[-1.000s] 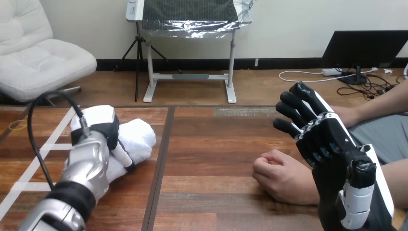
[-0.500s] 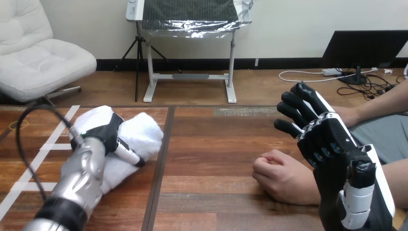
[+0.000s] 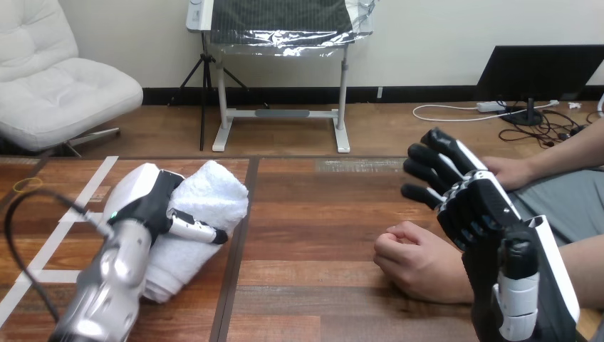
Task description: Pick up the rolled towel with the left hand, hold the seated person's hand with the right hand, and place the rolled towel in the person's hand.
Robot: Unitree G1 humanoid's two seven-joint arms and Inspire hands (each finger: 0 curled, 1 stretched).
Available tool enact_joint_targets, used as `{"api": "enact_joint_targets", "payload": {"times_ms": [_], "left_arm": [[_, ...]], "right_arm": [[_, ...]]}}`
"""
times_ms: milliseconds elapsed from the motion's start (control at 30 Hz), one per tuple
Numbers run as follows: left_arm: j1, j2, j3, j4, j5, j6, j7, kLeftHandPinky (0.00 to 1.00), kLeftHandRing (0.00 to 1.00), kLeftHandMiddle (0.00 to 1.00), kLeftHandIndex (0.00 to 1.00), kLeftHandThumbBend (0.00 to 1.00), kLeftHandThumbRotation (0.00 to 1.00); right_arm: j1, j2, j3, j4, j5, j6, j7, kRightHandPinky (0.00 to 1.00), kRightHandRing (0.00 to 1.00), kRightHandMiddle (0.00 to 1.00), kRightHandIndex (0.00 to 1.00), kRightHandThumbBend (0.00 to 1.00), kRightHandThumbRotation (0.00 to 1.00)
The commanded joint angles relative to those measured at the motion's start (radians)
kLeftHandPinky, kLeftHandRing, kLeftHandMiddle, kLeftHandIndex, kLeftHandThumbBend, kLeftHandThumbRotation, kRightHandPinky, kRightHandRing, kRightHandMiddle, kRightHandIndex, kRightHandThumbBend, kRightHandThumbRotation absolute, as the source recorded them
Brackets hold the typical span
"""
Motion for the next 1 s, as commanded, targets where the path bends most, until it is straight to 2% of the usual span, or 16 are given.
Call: {"api": "enact_joint_targets", "payload": {"times_ms": [0,167,300,500,567,600,700,967], "left_arm": [[0.114,-0.032,0.182,-0.433,-0.133,-0.155,0.082,0.27,0.33,0.41,0.46,0.65,0.00],[0.173,-0.061,0.209,-0.519,-0.172,-0.199,0.101,0.26,0.32,0.40,0.44,0.65,0.00],[0.226,-0.087,0.231,-0.575,-0.229,-0.282,0.111,0.26,0.32,0.39,0.44,0.63,0.00],[0.292,-0.134,0.255,-0.653,-0.305,-0.360,0.113,0.27,0.33,0.39,0.42,0.58,0.00],[0.308,-0.144,0.258,-0.672,-0.318,-0.378,0.114,0.27,0.33,0.39,0.42,0.57,0.00],[0.324,-0.155,0.261,-0.692,-0.329,-0.384,0.118,0.27,0.33,0.39,0.42,0.57,0.00],[0.354,-0.177,0.263,-0.728,-0.347,-0.401,0.124,0.27,0.32,0.39,0.42,0.55,0.00],[0.411,-0.221,0.263,-0.775,-0.388,-0.479,0.130,0.25,0.31,0.38,0.40,0.49,0.00]], "right_arm": [[-0.114,-0.039,-0.076,0.016,-0.038,-0.018,-0.014,0.78,0.85,0.86,0.88,0.75,0.99],[-0.136,-0.059,-0.094,0.023,-0.036,-0.002,-0.011,0.77,0.85,0.86,0.87,0.77,0.98],[-0.157,-0.073,-0.122,0.030,-0.081,0.005,-0.026,0.77,0.85,0.86,0.87,0.78,0.99],[-0.187,-0.098,-0.152,0.045,-0.120,0.012,-0.037,0.77,0.85,0.86,0.86,0.77,1.00],[-0.195,-0.105,-0.158,0.048,-0.128,0.016,-0.040,0.77,0.85,0.86,0.86,0.77,1.00],[-0.201,-0.112,-0.167,0.047,-0.148,0.025,-0.048,0.77,0.85,0.86,0.85,0.77,1.00],[-0.216,-0.127,-0.184,0.053,-0.176,0.035,-0.057,0.77,0.85,0.86,0.85,0.80,1.00],[-0.267,-0.177,-0.213,0.098,-0.183,0.024,-0.052,0.75,0.84,0.85,0.84,0.82,0.99]]}}
